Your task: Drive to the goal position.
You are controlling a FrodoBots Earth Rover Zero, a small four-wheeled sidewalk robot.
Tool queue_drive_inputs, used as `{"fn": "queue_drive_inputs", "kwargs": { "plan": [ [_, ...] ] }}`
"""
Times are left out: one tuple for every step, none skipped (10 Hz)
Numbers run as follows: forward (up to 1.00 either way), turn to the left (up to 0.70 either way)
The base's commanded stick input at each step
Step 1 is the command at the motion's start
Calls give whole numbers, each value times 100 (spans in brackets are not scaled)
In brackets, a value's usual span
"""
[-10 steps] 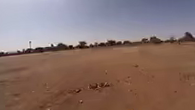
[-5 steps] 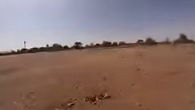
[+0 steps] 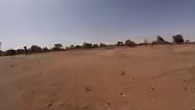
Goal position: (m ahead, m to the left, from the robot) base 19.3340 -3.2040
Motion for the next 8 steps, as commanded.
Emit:
{"fn": "queue_drive_inputs", "kwargs": {
  "plan": [
    [70, 0],
    [70, 0],
    [70, 0],
    [69, 0],
    [65, 0],
    [0, 0],
    [0, 0],
    [0, 0]
  ]
}}
